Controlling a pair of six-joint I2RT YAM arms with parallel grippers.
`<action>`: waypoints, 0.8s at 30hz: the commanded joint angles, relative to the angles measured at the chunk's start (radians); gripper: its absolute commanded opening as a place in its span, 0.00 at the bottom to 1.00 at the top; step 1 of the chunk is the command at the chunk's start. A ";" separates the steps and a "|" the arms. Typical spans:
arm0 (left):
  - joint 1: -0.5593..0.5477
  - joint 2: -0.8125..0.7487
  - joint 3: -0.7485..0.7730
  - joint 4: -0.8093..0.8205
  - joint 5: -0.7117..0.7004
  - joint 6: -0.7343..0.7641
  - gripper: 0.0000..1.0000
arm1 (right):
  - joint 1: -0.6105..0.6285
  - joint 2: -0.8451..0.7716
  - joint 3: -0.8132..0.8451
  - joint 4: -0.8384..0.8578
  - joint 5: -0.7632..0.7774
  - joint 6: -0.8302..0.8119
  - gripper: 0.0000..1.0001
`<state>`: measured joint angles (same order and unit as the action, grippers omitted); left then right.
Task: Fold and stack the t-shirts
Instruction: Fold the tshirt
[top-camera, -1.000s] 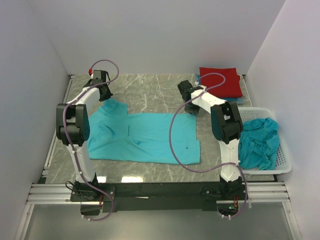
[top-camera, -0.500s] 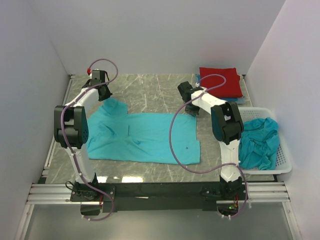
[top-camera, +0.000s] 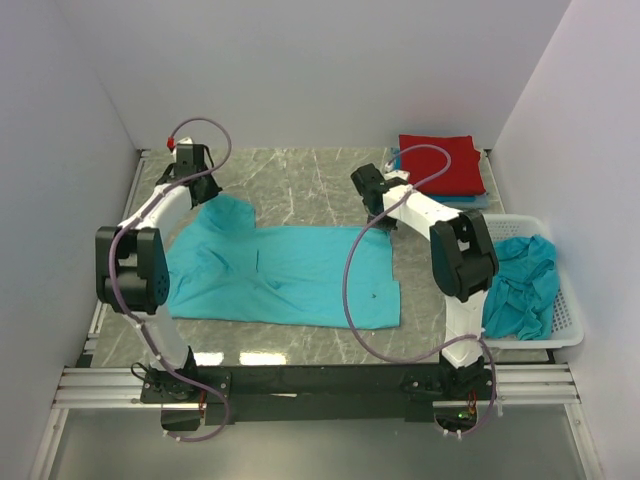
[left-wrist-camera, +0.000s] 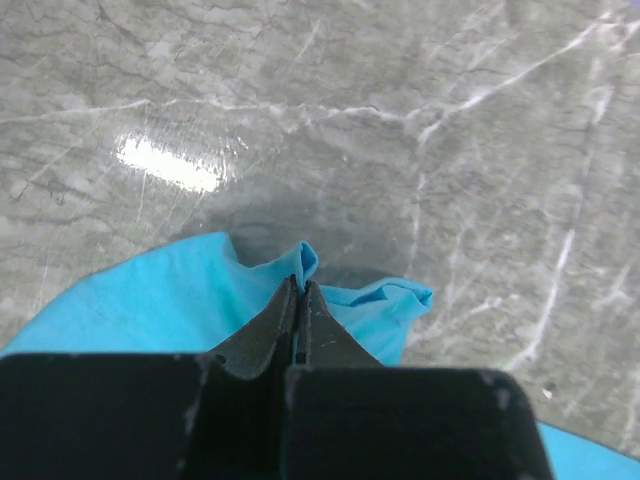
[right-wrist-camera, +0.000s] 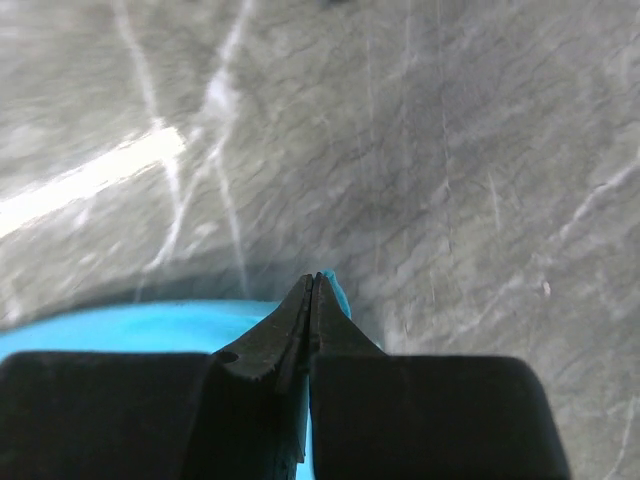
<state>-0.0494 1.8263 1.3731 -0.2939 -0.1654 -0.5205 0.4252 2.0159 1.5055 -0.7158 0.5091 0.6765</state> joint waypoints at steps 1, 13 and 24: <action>-0.001 -0.100 -0.073 0.059 0.021 -0.033 0.00 | 0.027 -0.078 -0.030 0.029 0.066 -0.018 0.00; -0.001 -0.442 -0.433 0.140 -0.060 -0.160 0.00 | 0.101 -0.239 -0.202 0.064 0.117 -0.017 0.00; -0.001 -0.752 -0.649 0.131 -0.164 -0.249 0.00 | 0.126 -0.404 -0.373 0.087 0.134 -0.015 0.00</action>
<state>-0.0494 1.1397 0.7490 -0.1795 -0.2642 -0.7277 0.5438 1.6848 1.1606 -0.6521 0.5915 0.6563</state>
